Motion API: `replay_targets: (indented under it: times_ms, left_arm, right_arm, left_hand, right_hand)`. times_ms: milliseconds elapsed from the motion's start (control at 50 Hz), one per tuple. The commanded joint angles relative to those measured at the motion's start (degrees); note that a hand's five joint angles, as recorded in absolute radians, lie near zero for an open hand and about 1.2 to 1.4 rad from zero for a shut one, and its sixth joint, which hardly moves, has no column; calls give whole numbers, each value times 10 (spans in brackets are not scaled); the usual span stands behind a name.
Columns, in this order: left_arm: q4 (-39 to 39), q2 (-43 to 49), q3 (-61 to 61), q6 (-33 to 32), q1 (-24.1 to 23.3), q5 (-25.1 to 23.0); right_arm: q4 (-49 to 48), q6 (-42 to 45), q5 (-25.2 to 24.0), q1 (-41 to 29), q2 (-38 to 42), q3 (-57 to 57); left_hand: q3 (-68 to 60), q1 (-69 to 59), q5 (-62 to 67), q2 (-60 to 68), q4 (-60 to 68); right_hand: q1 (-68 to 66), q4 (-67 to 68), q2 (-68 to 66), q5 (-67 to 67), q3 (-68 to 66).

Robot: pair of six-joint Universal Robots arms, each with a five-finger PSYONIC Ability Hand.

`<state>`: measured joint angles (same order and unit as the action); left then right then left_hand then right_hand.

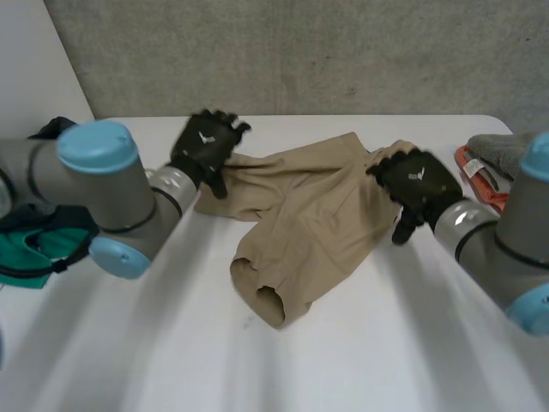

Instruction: Fold the laundry.

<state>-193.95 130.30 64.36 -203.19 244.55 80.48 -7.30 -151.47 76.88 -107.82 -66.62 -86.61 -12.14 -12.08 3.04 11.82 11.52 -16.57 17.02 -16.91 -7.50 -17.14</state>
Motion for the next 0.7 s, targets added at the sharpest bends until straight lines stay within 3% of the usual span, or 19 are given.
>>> replay_targets:
  times_ms: [20, 200, 400, 520, 560, 660, 680, 700]
  left_arm:
    - [59, -93, 21, 32, -6, 42]
    - [306, -141, 51, 219, -101, 103]
    - [304, -31, 19, 300, -158, 120]
    - [304, 33, -28, 300, -175, 136]
    - [304, 52, -49, 299, -181, 155]
    - [302, 72, -79, 293, -184, 206]
    - [301, 74, -87, 287, -183, 220]
    - [300, 73, -91, 284, -182, 225]
  right_arm:
    - [4, 2, -23, 7, 27, 118]
    - [119, 74, -133, 30, 187, 355]
    - [211, 243, -146, 40, 306, 471]
    - [199, 254, -154, 42, 316, 461]
    - [191, 252, -157, 42, 316, 450]
    - [164, 248, -159, 41, 311, 425]
    - [155, 250, -158, 42, 309, 416]
    - [149, 250, -157, 42, 308, 414]
  left_hand:
    - [-36, -37, 27, 39, 42]
    - [-75, -75, 66, 78, 81]
    - [-83, -84, 74, 87, 90]
    - [-80, -81, 71, 83, 86]
    - [-92, -92, 83, 95, 98]
    - [-365, -366, 356, 368, 371]
    - [-559, -560, 550, 562, 565]
    - [-659, -660, 650, 662, 665]
  right_hand:
    - [-40, 36, -37, -31, -35]
    - [-77, 73, -74, -68, -71]
    - [-106, 101, -102, -97, -100]
    - [-170, 165, -166, -160, -164]
    - [-267, 263, -264, -258, -261]
    - [-549, 545, -546, -540, -544]
    - [-633, 629, -630, -624, -628]
    - [-634, 630, -631, -625, -629]
